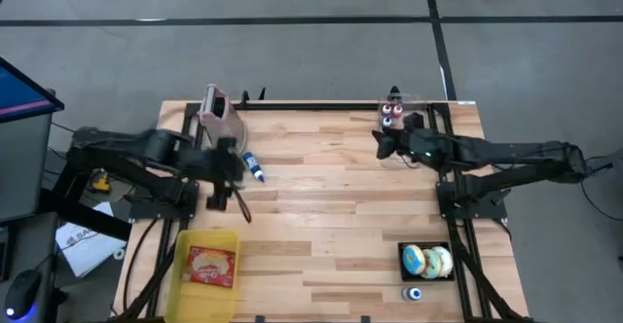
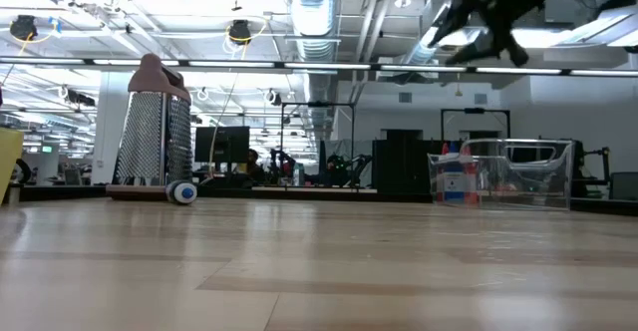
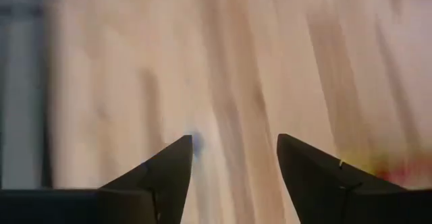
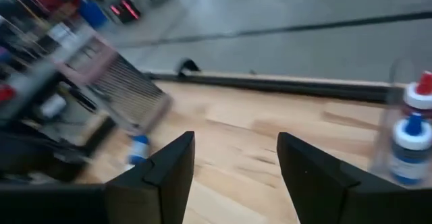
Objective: Pick & Place Food Item
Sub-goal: Put the left blue food coloring bottle into the transparent bin
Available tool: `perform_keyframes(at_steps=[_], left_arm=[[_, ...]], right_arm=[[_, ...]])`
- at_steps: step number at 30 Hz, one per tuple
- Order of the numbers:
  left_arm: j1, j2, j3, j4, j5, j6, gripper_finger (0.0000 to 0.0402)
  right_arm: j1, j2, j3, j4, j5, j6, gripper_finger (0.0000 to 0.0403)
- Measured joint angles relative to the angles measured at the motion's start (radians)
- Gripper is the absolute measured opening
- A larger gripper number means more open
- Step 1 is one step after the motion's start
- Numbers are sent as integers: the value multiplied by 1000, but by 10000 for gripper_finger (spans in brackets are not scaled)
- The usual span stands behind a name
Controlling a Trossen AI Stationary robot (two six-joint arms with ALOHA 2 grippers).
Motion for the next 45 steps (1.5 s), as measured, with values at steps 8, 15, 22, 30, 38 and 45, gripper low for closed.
perform_keyframes(at_steps=[8, 15, 22, 30, 38, 45], left_arm=[[162, 222, -223, 4, -46, 366, 237], [311, 359, -302, 168, -54, 677, 243], [373, 423, -353, 353, -47, 771, 241], [435, 508, -360, 365, -46, 799, 240], [484, 569, -360, 395, -24, 791, 233], [463, 577, -359, 425, 52, 683, 171]], right_arm=[[199, -60, 1, 69, 197, 35, 196], [277, -57, 1, 84, 240, 73, 196], [340, -58, 1, 93, 283, 111, 196], [422, -58, 1, 91, 351, 140, 196], [486, -58, 1, 89, 421, 153, 196], [522, -58, 1, 86, 427, 166, 196]])
